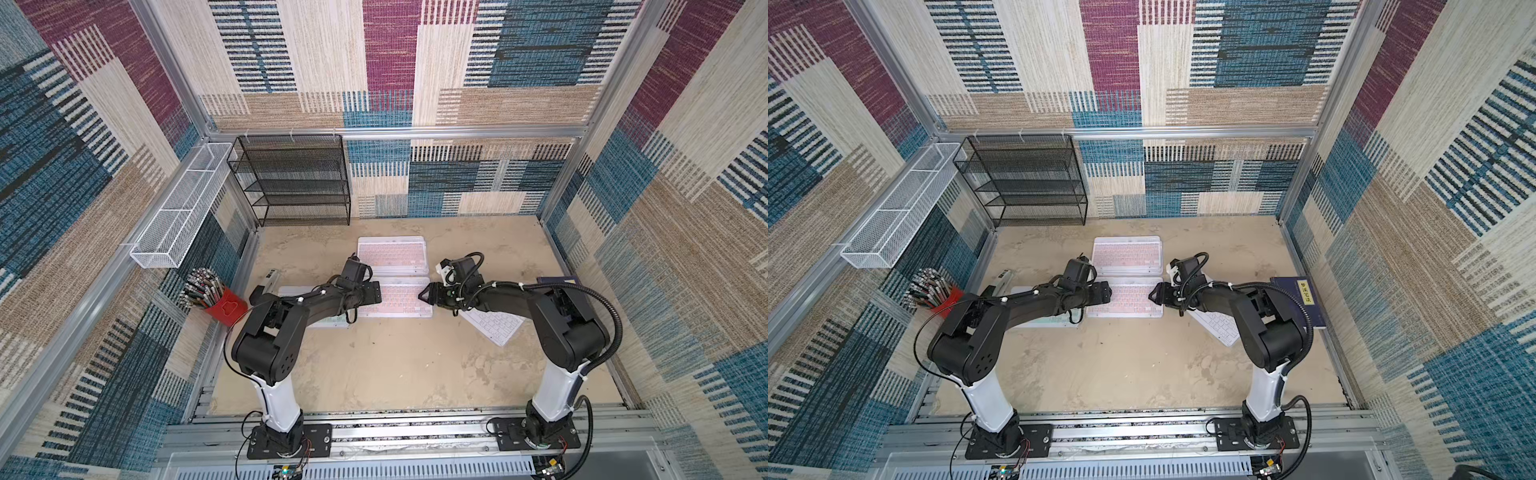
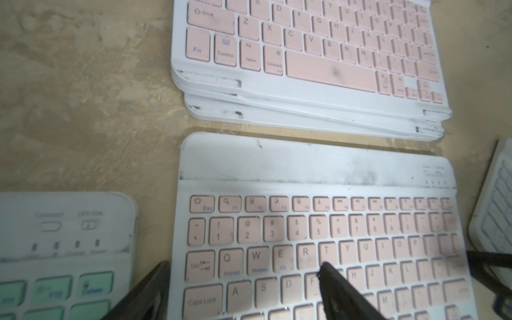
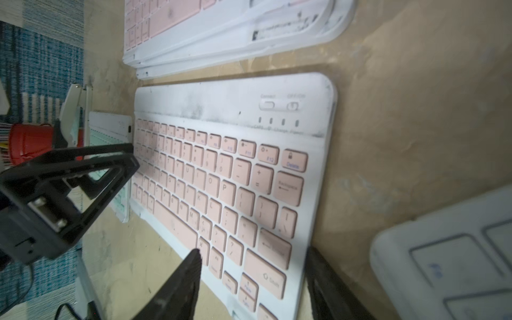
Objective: Stack the numeric keypads
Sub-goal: Pick up the numeric keypad from the center of the board.
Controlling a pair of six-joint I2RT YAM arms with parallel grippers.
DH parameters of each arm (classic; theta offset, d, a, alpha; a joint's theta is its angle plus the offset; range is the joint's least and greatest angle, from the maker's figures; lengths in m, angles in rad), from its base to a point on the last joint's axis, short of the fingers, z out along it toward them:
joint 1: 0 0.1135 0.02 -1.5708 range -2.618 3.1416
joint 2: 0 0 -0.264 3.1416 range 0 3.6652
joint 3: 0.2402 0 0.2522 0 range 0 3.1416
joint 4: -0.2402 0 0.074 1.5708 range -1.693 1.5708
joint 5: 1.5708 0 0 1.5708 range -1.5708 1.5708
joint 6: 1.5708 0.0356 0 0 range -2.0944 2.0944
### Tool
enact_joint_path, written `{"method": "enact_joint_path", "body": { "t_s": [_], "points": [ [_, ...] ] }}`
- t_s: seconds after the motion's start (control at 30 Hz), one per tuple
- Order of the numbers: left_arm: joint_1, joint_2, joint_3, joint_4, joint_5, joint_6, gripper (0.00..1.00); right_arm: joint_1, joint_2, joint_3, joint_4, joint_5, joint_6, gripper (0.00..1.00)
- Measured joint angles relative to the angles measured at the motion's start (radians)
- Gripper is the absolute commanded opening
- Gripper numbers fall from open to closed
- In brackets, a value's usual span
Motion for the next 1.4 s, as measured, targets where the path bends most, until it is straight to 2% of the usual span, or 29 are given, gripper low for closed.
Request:
{"method": "enact_joint_path", "body": {
  "t_s": [0.3, 0.43, 0.57, 0.77, 1.23, 1.4],
  "points": [
    [0.002, 0.002, -0.024, 0.058, -0.020, 0.002, 0.84, -0.034, -0.001, -0.069, 0.084, -0.194, 0.095, 0.60],
    [-0.006, 0.000, -0.037, 0.112, 0.101, -0.003, 0.83, -0.029, 0.009, -0.093, 0.119, -0.300, 0.132, 0.59],
    [-0.006, -0.005, -0.046, 0.124, 0.172, -0.008, 0.83, -0.039, 0.009, -0.100, 0.154, -0.332, 0.153, 0.58],
    [-0.007, -0.009, -0.046, 0.119, 0.203, -0.009, 0.83, -0.047, -0.010, -0.095, 0.128, -0.328, 0.162, 0.57],
    [0.005, -0.018, -0.049, 0.111, 0.246, -0.024, 0.81, -0.086, -0.134, -0.068, -0.032, -0.234, 0.084, 0.57],
    [0.005, -0.018, -0.042, 0.100, 0.248, -0.025, 0.81, -0.087, -0.166, -0.034, -0.105, -0.191, 0.060, 0.62]
  ]
}}
